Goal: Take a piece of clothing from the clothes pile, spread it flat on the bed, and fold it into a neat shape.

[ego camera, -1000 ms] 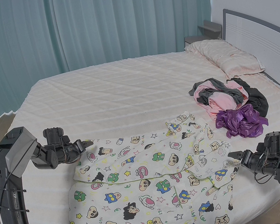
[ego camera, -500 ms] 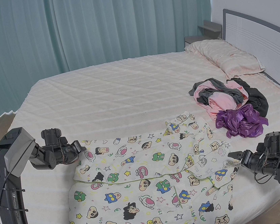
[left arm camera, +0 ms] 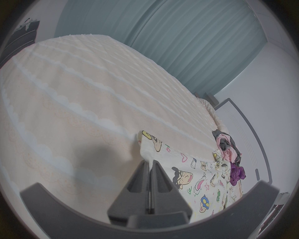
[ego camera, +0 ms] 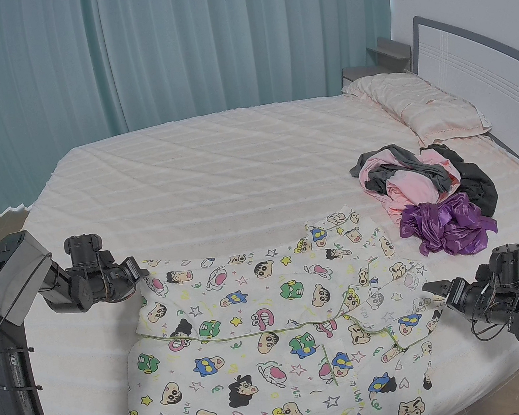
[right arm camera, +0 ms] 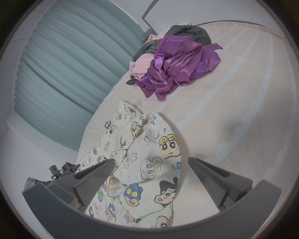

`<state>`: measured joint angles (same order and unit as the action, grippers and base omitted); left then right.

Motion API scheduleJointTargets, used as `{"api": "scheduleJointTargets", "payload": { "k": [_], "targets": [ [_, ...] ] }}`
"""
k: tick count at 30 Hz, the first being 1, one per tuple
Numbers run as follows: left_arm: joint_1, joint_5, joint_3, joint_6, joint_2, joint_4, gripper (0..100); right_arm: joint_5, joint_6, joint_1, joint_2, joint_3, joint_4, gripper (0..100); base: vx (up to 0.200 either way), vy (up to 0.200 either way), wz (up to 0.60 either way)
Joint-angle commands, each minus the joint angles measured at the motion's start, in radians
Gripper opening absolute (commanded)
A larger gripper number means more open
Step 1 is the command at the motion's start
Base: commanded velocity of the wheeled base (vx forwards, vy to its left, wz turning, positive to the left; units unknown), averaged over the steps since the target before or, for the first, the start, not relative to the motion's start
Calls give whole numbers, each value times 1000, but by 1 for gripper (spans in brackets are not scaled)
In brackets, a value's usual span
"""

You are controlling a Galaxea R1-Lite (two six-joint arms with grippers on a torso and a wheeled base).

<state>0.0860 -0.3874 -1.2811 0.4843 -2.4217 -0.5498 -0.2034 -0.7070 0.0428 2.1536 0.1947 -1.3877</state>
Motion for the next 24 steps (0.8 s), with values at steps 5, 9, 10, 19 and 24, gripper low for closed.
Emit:
{"api": "scheduleJointTargets", "payload": {
  "k": [5, 9, 10, 19, 24],
  "targets": [
    [9, 24, 5, 0, 23, -1, 0, -1, 0, 0, -3, -1, -1, 100, 0, 0, 0],
    [9, 35, 5, 0, 19, -1, 0, -1, 0, 0, -3, -1, -1, 100, 0, 0, 0],
    [11, 38, 3, 0, 19, -1, 0, -1, -2, 0, -3, -1, -1, 100, 0, 0, 0],
    [17, 42, 3, 27, 21, -2, 0, -1, -2, 0, -3, -3, -1, 100, 0, 0, 0],
    [15, 30, 11, 56, 41, -6, 100, -1, 0, 2, -3, -6, -1, 100, 0, 0, 0]
  ]
}}
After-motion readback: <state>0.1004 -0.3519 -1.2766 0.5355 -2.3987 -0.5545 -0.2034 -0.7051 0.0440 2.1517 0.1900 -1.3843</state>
